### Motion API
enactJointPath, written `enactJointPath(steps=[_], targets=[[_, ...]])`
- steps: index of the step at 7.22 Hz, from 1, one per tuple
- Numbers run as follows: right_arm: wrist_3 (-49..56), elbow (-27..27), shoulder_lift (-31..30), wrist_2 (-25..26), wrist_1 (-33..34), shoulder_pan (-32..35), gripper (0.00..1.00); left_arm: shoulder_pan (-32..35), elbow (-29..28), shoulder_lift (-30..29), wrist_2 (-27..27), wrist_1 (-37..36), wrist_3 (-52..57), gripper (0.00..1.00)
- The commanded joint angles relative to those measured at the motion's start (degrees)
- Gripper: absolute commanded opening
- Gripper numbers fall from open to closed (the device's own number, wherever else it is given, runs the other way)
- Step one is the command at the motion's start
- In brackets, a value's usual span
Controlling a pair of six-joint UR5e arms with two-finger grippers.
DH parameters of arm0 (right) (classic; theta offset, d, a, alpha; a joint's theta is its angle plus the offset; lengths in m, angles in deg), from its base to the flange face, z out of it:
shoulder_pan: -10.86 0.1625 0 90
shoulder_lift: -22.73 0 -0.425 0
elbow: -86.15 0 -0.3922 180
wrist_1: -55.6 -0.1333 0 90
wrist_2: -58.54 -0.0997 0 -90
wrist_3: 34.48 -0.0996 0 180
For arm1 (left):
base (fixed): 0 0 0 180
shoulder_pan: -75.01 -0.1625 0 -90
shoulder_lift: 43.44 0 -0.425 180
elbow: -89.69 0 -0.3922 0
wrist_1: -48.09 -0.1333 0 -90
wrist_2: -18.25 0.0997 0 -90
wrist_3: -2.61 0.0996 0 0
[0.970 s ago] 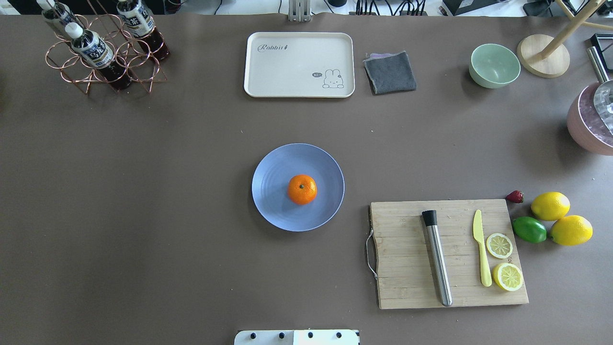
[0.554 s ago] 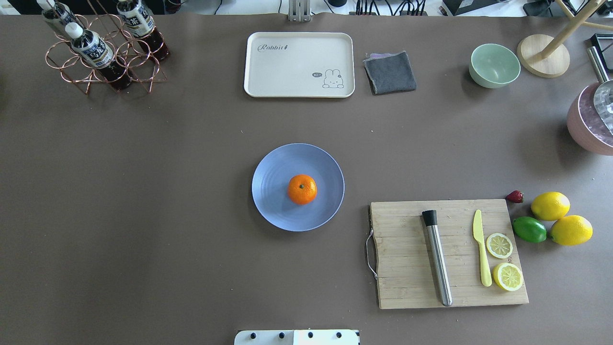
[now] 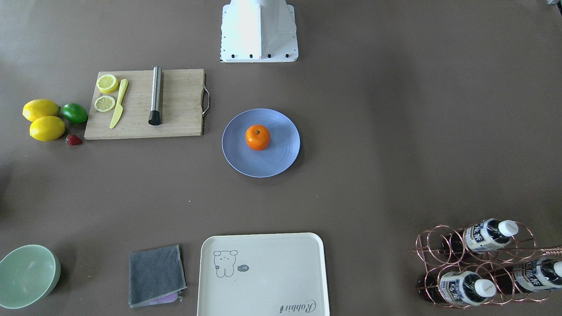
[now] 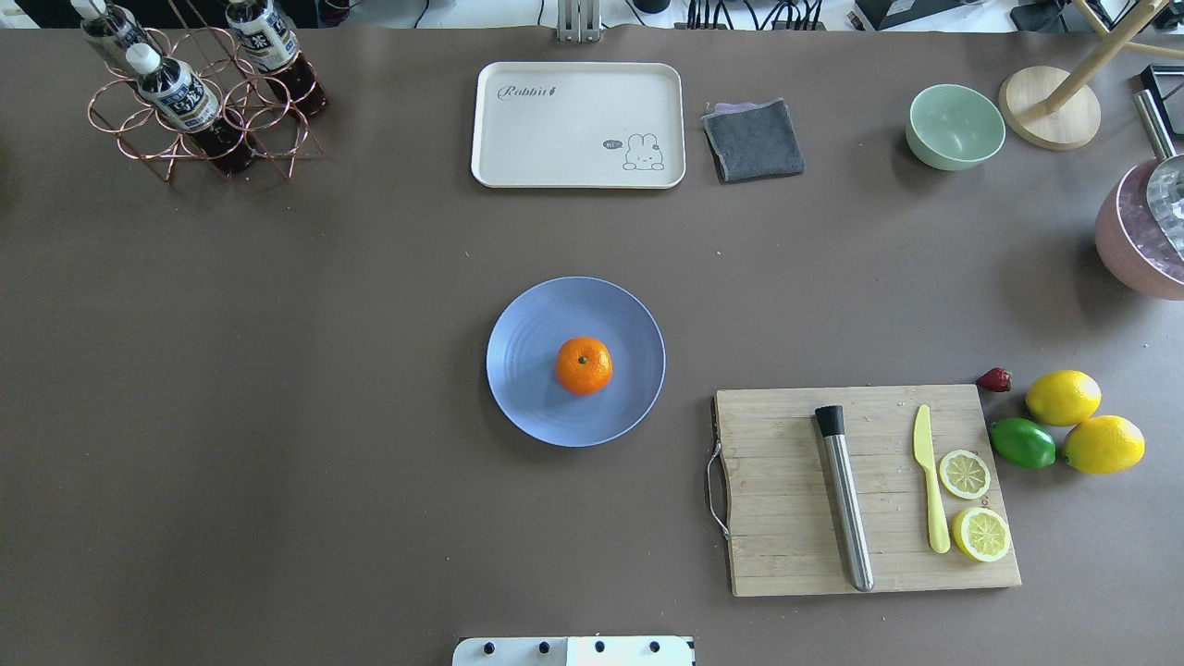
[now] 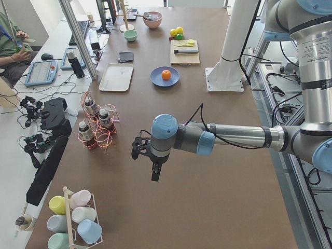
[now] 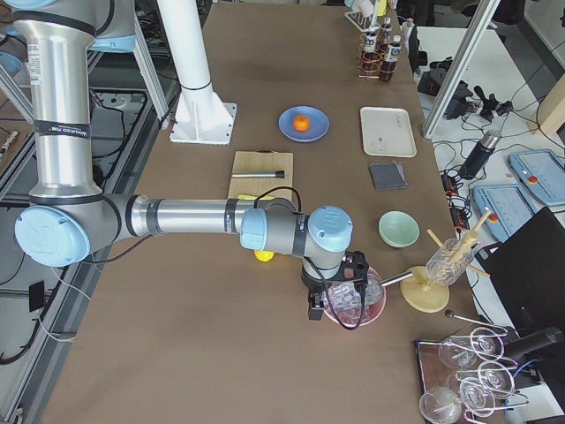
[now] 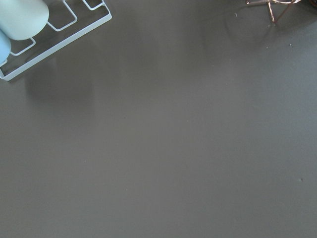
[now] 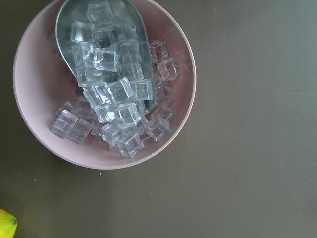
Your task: Pick orange to plate
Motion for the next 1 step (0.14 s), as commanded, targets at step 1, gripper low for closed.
enactJointPath(steps=[1], targets=[[0.0, 0.1, 0.1, -0.4, 0.0, 0.0, 1.00, 1.8, -0.1, 0.8, 0.1, 0.0, 0.0, 0.98]])
